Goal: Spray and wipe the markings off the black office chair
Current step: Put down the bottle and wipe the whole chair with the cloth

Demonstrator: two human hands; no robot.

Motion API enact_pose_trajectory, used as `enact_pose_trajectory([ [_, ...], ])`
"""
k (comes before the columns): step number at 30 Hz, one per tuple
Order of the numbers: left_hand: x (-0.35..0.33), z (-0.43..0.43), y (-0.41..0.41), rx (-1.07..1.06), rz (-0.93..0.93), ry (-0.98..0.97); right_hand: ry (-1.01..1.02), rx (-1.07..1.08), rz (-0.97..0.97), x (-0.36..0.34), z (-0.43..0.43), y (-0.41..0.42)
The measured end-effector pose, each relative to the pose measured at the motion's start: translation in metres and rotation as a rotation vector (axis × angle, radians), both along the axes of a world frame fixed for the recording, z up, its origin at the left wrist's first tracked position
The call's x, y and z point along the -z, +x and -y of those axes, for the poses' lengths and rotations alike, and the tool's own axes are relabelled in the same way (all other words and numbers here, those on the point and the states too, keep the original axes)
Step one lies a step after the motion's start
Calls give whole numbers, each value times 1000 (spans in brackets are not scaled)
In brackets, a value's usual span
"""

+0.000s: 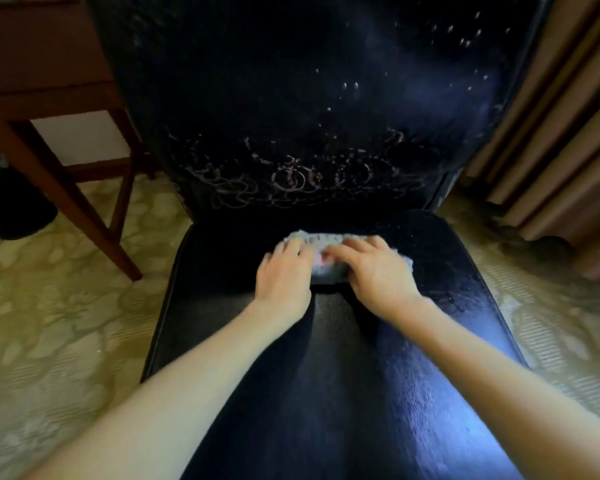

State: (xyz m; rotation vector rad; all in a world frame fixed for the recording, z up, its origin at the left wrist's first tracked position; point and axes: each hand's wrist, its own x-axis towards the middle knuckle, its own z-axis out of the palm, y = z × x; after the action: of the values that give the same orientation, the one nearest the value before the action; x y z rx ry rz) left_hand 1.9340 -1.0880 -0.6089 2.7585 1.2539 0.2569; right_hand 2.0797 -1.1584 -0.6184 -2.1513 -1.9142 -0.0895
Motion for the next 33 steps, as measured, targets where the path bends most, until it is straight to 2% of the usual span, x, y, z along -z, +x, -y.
enact_pose_trajectory([
  [5, 5, -68, 52, -69, -8, -9, -65, 77, 4, -2, -75, 42],
  [12, -3, -55, 42, -37, -32, -22, -161, 67, -34, -3, -63, 38],
  [15, -3, -14, 17, 14, -17, -29, -155, 10, -66, 3, -21, 20],
  [20, -6, 87, -32, 72, -15, -109, -69, -43, -89, 9, 96, -25],
  [25, -1, 180, -65, 115, -14, -57, -36, -39, -89, 7, 197, -55],
  [33, -5, 251, -69, 154, -91, -63, -100, -40, -69, 2, 267, -59],
])
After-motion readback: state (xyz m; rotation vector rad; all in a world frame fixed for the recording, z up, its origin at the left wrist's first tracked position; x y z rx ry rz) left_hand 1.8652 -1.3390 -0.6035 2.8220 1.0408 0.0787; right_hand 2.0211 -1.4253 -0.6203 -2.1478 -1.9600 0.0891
